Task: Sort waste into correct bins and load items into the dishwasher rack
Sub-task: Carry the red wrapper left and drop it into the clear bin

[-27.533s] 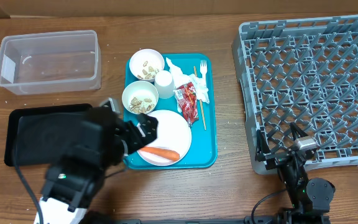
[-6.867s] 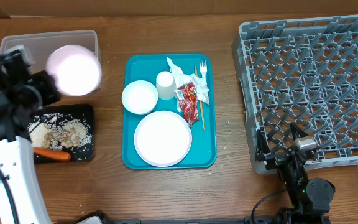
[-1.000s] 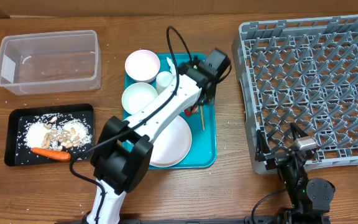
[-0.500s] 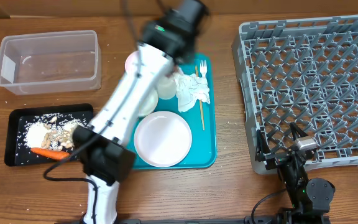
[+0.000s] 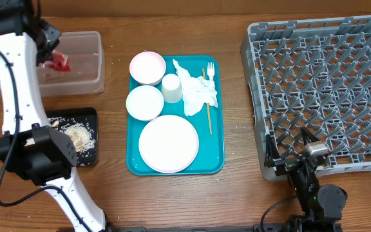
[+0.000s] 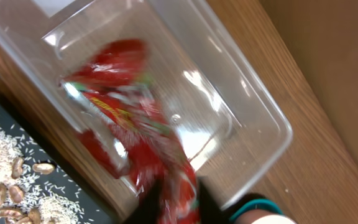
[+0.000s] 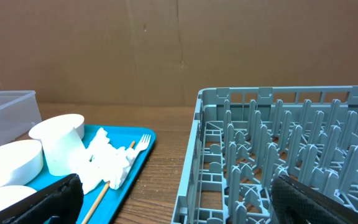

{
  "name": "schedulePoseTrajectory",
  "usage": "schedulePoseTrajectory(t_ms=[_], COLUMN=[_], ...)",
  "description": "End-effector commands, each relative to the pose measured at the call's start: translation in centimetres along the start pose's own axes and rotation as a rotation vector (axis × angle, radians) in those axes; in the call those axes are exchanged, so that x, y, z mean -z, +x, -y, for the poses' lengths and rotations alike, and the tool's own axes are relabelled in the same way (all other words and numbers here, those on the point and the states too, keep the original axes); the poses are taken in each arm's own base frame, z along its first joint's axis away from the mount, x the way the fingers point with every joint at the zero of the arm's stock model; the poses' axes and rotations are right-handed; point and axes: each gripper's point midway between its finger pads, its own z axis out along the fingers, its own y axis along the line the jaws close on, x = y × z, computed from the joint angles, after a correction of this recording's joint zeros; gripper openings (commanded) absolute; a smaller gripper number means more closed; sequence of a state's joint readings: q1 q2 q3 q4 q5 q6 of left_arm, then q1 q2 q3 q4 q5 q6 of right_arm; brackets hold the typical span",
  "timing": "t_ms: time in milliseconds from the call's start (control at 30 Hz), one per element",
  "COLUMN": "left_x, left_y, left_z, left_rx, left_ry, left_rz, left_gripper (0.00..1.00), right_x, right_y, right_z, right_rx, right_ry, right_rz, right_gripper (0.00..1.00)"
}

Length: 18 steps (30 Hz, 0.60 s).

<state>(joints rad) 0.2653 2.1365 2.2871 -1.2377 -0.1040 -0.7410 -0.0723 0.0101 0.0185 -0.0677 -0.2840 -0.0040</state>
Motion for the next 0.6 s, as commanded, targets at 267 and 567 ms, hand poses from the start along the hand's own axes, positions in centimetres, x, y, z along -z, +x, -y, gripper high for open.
schedulePoseTrajectory(t_ms=[267,567], left_x=[-1.0,9.4], left_y=[1.4,9.9], left_z=[1.9,13.5], left_rx=[-0.195,-0.685], left_ry=[0.115,0.56], left_rz=[-0.096,-0.071], left_gripper=[1.0,1.0], right_x=[0.0,0.0], right_y=[0.2,0.2], right_z=[0.2,0.2], right_rx=[0.001,0.001], right_ry=[0.007,0.007], right_rz=[0.004,0.004], right_gripper=[1.0,1.0])
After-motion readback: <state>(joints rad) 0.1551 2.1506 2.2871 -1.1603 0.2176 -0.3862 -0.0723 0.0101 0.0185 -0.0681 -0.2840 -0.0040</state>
